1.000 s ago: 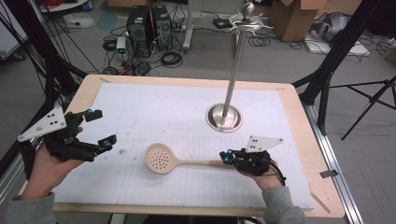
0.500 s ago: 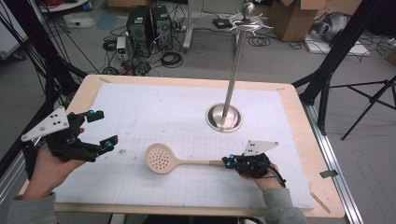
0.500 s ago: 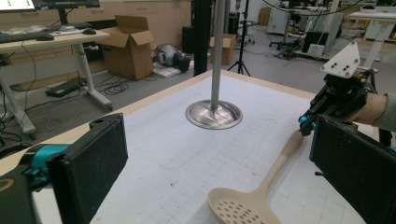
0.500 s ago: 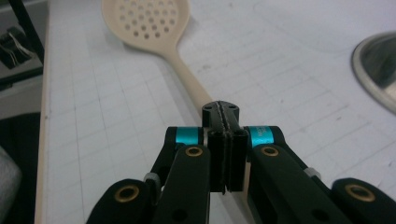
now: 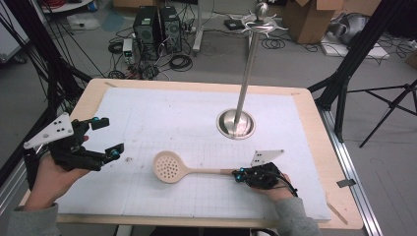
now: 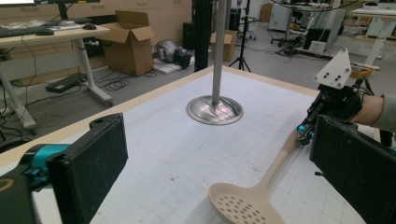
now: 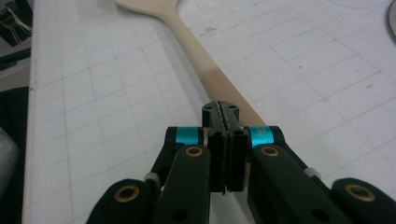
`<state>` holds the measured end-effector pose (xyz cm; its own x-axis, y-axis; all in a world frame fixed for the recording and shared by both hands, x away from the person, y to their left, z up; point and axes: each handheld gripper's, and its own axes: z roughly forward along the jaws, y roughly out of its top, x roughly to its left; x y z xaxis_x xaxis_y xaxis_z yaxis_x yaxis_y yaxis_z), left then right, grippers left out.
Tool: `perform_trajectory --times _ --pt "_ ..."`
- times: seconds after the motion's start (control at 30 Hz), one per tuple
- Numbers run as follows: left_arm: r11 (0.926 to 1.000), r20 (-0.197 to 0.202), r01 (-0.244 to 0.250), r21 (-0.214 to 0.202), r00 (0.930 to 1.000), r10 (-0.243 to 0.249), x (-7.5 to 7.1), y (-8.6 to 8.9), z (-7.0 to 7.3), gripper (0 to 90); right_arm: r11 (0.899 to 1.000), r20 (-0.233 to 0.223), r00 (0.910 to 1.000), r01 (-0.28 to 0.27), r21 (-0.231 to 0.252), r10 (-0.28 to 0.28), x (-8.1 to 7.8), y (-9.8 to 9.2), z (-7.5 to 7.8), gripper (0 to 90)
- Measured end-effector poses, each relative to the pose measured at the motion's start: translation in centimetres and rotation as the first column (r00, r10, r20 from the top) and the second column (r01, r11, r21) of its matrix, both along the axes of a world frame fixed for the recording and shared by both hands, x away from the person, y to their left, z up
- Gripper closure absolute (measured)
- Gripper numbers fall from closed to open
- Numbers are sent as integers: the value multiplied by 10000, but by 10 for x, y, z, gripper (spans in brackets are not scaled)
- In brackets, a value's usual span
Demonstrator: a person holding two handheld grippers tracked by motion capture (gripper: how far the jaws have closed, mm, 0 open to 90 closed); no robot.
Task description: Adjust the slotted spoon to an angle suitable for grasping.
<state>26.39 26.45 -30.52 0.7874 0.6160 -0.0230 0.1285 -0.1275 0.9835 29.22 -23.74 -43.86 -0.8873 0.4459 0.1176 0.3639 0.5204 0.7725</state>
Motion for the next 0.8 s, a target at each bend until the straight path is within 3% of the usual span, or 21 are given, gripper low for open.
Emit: perform_trajectory --times 0.1,0.27,0.37,0.67,0.8 --pt "10000 13 -39 35 10000 39 -1 2 0 47 9998 -18 9999 112 -145 -112 3 0 -2 900" --pt "9999 -36 -155 75 9999 155 -5 5 -1 47 9992 380 9992 156 -362 -142 6 2 -4 900" --pt "9995 -2 -255 193 9997 255 -7 7 -1 47 9973 550 9975 484 -547 -454 11 4 -6 900" --pt "9985 -71 -499 205 9987 500 -15 19 -3 47 9933 652 9929 1025 -527 -990 24 8 -8 900" --pt "9977 -88 -626 250 9980 628 -19 23 -4 47 9929 448 9932 1091 -475 -1070 30 10 -8 900"
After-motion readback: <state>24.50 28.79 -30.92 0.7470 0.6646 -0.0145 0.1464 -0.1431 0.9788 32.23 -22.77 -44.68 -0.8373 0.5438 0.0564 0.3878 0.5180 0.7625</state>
